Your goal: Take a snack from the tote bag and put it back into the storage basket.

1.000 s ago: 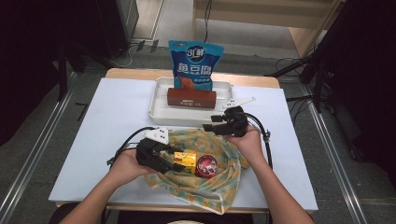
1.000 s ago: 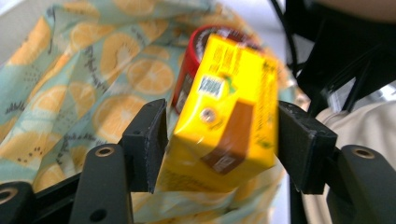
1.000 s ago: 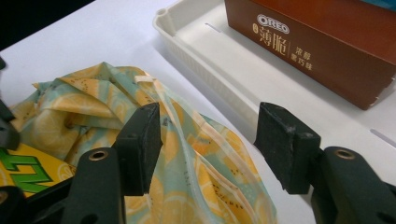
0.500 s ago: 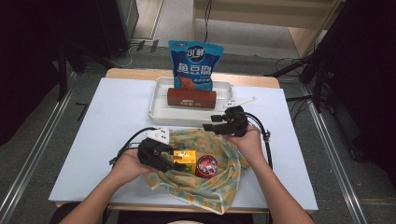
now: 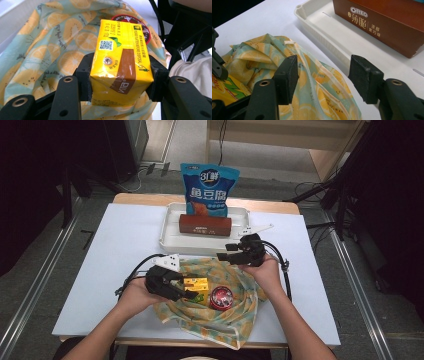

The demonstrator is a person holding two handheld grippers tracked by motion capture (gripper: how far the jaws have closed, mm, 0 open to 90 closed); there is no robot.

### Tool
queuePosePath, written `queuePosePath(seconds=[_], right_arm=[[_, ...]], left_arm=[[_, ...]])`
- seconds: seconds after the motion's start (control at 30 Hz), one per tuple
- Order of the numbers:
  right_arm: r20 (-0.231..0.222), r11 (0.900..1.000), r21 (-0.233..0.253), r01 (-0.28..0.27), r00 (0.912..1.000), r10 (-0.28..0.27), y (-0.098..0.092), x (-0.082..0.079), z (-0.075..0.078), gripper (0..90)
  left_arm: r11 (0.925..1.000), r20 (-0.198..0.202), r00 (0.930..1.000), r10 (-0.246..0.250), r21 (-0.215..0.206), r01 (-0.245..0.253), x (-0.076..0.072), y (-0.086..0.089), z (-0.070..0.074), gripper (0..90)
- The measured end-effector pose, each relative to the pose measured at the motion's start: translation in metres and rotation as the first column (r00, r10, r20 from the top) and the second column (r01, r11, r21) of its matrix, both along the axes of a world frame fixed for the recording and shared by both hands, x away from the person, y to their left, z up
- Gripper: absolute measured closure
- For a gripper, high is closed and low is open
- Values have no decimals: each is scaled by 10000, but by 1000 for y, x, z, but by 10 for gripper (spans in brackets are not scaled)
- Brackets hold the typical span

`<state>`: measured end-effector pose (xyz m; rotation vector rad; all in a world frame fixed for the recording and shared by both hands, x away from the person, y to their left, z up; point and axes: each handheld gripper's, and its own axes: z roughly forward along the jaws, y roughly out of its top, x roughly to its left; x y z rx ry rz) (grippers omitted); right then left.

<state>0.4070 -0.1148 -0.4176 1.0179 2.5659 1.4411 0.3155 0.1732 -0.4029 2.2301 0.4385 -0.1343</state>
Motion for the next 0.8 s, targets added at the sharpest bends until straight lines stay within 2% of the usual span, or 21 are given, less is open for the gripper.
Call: queuePosePath(seconds=[0.27,0.6,0.8], right_arm=[[28,10000,-9,-65,10000,65,1,0,0,420],[53,9997,-149,-203,9998,204,3,-1,-1,420],[53,9995,-197,-263,9996,264,4,-1,-2,419]], left_arm=[[9993,138,9994,328,-176,-325,0,3,8,503],[9975,-58,9983,575,-402,-577,4,8,15,504],[9966,-35,9975,699,-424,-700,4,11,21,504]])
